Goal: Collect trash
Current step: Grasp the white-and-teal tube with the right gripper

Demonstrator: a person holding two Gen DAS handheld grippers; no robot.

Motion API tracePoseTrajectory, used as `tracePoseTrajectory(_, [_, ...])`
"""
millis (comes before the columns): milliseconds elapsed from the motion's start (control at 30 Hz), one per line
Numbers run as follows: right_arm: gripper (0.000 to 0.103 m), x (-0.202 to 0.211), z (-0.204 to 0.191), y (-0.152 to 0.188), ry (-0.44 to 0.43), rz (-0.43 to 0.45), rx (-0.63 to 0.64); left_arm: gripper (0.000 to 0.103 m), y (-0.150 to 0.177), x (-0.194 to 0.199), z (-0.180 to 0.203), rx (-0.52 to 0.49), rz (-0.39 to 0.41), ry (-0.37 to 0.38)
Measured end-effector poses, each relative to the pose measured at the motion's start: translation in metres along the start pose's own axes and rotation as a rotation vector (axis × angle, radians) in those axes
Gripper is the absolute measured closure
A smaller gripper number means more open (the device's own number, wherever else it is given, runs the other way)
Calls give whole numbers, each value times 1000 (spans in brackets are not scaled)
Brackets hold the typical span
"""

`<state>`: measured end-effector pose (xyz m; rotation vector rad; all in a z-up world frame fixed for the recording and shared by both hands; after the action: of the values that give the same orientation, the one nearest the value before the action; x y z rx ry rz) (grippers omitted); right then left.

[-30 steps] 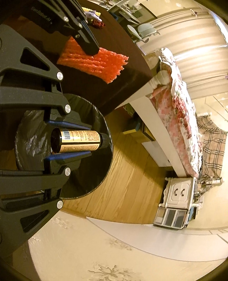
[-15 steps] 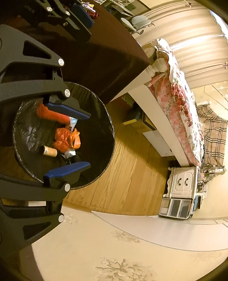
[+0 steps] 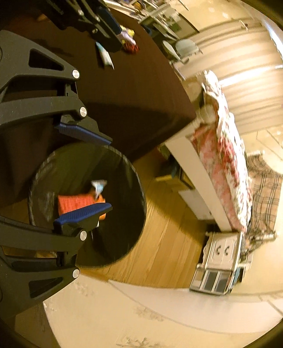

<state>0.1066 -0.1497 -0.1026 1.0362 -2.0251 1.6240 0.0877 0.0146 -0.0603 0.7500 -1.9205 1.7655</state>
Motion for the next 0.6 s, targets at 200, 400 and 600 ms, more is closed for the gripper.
tracePoseTrajectory(200, [45,-3,-50,3,-72,-26,74,32,15,5,-62,86,-26,-83])
tracePoseTrajectory(400, [45,-20,-88,19,-102,-91,164,32,35,7,-119,143,-49,-179])
tracePoseTrajectory(600, [42,-41,-113,29,-80,-155,260,32,52,6,-159,202,-85,-236])
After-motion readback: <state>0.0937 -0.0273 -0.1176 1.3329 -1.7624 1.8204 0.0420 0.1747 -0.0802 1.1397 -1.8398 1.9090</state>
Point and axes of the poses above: each gripper's, at about its wrist camera, not at the fingertips, and x roughly against the way its jaws point, z to its right, y to its underside, the point moved 9 cm from there along -x, roughly the way its jaws point, and after that the axes turned 11 degrees about -y, right-handed, at the moved point
